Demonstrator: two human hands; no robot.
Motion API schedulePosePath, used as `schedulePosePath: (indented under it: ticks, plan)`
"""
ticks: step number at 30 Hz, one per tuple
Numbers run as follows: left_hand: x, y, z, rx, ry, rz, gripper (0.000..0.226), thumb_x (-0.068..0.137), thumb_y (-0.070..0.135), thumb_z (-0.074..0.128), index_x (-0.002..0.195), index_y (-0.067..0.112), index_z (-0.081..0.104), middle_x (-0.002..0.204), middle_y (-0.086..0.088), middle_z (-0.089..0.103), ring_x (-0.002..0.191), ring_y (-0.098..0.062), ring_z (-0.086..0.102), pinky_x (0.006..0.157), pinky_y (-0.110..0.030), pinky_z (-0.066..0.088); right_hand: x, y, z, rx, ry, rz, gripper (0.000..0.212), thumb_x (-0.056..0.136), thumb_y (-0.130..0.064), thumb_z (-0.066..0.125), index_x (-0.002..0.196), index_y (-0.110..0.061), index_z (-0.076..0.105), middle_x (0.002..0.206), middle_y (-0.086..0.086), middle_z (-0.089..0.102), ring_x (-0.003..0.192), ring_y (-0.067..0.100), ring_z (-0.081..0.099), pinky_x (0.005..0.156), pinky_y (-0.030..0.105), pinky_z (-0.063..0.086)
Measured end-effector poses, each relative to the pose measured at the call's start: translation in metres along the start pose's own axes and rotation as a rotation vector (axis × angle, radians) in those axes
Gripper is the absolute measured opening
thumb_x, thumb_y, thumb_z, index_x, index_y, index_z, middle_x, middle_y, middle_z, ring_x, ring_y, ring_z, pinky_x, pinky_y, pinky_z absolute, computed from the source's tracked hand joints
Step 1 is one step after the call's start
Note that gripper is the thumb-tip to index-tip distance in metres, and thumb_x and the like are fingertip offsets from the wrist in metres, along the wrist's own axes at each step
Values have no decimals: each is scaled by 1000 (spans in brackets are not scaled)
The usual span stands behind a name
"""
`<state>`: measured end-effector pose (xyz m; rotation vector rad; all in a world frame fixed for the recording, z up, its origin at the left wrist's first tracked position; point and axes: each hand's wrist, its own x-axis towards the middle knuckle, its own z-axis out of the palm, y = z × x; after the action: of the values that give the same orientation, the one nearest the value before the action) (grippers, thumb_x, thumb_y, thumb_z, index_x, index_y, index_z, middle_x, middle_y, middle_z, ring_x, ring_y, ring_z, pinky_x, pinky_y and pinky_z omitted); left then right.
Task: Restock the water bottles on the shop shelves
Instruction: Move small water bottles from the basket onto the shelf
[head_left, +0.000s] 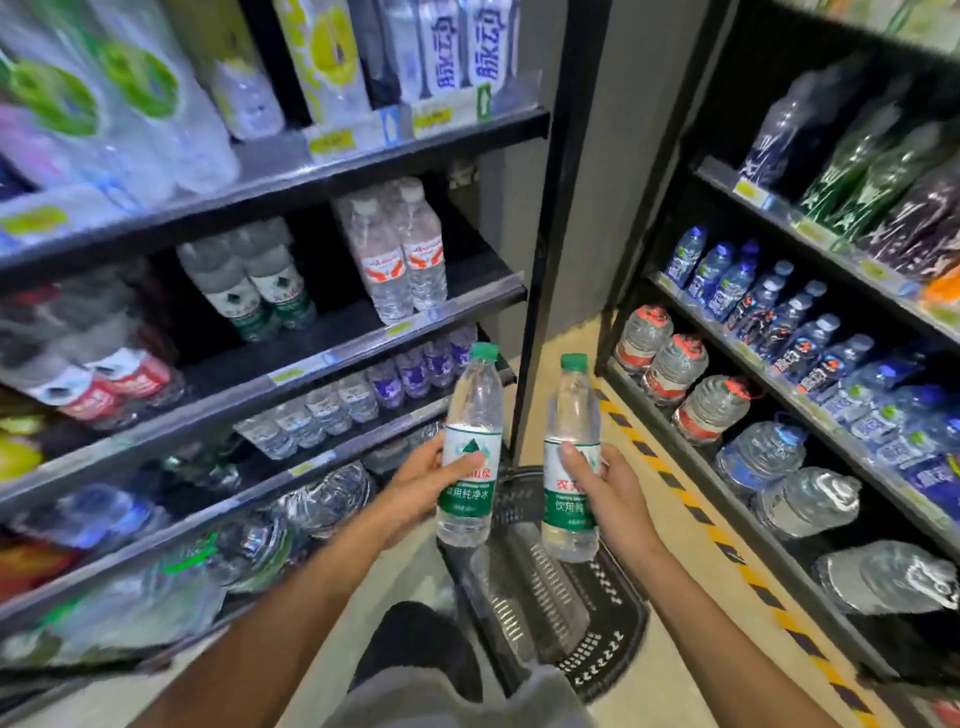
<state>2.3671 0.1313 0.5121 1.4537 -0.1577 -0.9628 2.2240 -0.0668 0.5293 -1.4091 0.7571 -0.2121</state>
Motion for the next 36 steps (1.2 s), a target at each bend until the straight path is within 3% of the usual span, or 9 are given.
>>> schedulePosePath:
  ticks: [4, 7, 9, 12, 17, 20, 27, 32, 36]
  plan:
    - [-48, 6, -14, 19, 179, 102, 44, 82, 29, 78, 122, 17, 63, 112, -4, 77, 98, -18, 75, 82, -31, 59, -7, -13, 27, -45, -158, -81, 21, 92, -29, 74, 104, -14, 66, 92, 1, 77, 77, 6, 74, 60, 15, 52]
    - [-86, 10, -27, -2, 298, 155, 24, 94, 10, 68, 116, 15, 63, 105, -1, 78, 88, -11, 76, 71, -24, 60, -12, -18, 53, -72, -242, -105, 29, 87, -27, 80, 108, -13, 65, 96, 1, 77, 81, 6, 75, 63, 15, 54]
    - [-111, 12, -38, -32, 376, 196, 25, 93, 7, 68, 117, 11, 63, 107, -5, 78, 91, -14, 76, 74, -28, 62, -14, -23, 75, -90, -291, -112, 37, 82, -22, 84, 110, -9, 62, 95, 0, 76, 78, 2, 74, 62, 14, 53]
    - [-142, 13, -61, -34, 453, 249, 37, 90, 15, 73, 126, 9, 62, 117, -8, 75, 106, -21, 72, 91, -37, 59, -17, -28, 109, -124, -354, -141, 40, 78, -15, 88, 106, -12, 61, 95, -1, 75, 74, -2, 73, 61, 12, 53]
    - [-175, 13, -110, -62, 529, 311, 53, 77, 36, 82, 124, 19, 63, 115, 2, 77, 107, -16, 73, 78, -24, 60, -21, -41, 165, -173, -427, -143, 45, 75, -26, 90, 109, -19, 60, 100, -3, 76, 77, -1, 74, 60, 12, 54]
    - [-183, 17, -140, -81, 542, 330, 54, 76, 35, 84, 123, 20, 64, 113, 1, 77, 104, -18, 74, 77, -25, 61, -21, -47, 196, -181, -462, -145, 45, 77, -25, 89, 111, -15, 61, 89, -8, 78, 78, -2, 74, 59, 10, 52]
    - [-183, 31, -197, -56, 564, 330, 44, 80, 23, 86, 118, 30, 64, 108, 8, 78, 99, -11, 74, 78, -24, 59, -20, -53, 251, -180, -478, -195, 49, 77, -18, 89, 115, -16, 58, 94, -12, 79, 86, 3, 75, 64, 14, 55]
    - [-172, 44, -214, -13, 539, 348, 44, 81, 24, 85, 116, 36, 63, 110, 13, 77, 101, -6, 73, 79, -23, 60, -10, -54, 266, -189, -480, -214, 65, 62, -37, 95, 114, -20, 61, 98, -10, 79, 90, 8, 76, 68, 18, 57]
    - [-160, 57, -223, 38, 521, 351, 46, 77, 36, 87, 116, 44, 63, 113, 17, 75, 102, -2, 72, 75, -16, 58, 9, -61, 274, -201, -555, -217, 56, 70, -34, 92, 118, -22, 67, 104, -8, 79, 97, 11, 76, 76, 23, 59]
